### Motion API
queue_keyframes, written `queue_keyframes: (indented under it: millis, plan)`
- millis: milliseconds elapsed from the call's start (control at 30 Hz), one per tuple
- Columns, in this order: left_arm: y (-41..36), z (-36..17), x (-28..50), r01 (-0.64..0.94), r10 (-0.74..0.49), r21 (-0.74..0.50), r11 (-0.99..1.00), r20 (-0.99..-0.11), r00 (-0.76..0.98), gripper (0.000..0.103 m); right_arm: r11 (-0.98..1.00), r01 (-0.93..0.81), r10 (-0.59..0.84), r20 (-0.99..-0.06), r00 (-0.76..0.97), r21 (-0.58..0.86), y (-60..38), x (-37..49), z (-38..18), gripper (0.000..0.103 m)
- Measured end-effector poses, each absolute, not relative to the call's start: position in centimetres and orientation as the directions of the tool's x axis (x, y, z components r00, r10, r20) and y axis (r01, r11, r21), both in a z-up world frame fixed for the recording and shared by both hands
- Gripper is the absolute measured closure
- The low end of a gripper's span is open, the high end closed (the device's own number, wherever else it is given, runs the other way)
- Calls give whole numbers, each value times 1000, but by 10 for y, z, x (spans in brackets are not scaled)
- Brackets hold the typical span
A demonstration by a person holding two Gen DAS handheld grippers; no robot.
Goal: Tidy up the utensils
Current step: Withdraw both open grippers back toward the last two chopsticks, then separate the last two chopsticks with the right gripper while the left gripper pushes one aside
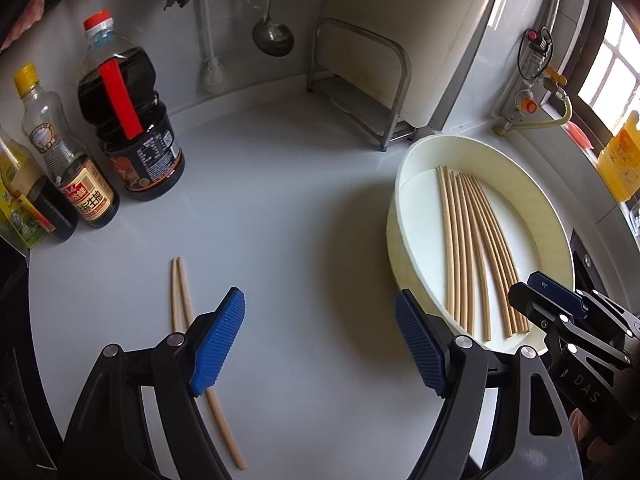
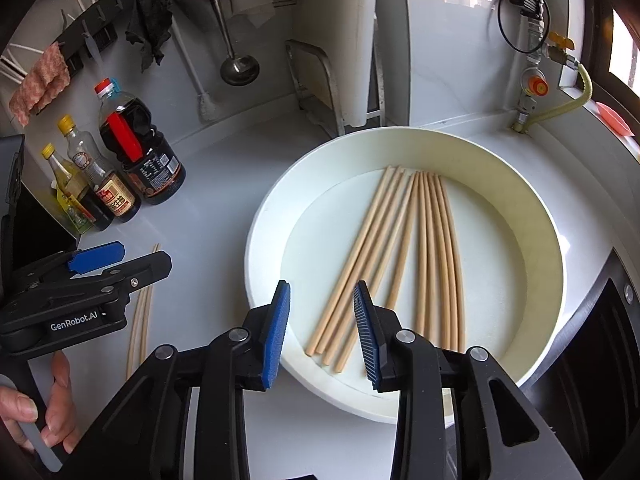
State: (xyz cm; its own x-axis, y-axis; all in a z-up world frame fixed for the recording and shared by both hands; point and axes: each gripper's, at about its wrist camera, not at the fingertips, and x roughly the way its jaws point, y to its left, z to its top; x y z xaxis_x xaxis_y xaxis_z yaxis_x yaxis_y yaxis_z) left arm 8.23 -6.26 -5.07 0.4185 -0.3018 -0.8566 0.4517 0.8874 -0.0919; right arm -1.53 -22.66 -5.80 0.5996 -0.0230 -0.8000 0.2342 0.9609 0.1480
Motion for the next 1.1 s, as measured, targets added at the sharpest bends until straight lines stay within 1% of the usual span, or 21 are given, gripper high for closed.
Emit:
queue_keyframes:
  millis: [133,200,500,600,667,1100]
  plan:
    - [-37,-53,84,427,-284,-82,901,-855,434,27,970,196,-5,-797,603,143,-202,-9,-57,70]
    - [-23,-54,86,409,-276,-84,909,-856,437,27,974,180,0,-796,605,137,-190,-7,-56,67]
    - [38,-67,93,318,-233,-90,944,-865,444,27,985,119,31,-804,594,125,-143,3,-63,67]
    - [58,-76,94,288,-215,-90,954,-871,441,26,988,97,44,-817,575,121,-126,10,-72,66]
    - [72,-84,95,269,-204,-89,959,-876,438,26,989,82,53,-826,561,120,-115,15,-80,62]
    - [145,-121,102,167,-122,-55,984,-899,421,26,991,1,116,-872,475,133,-49,52,-133,60]
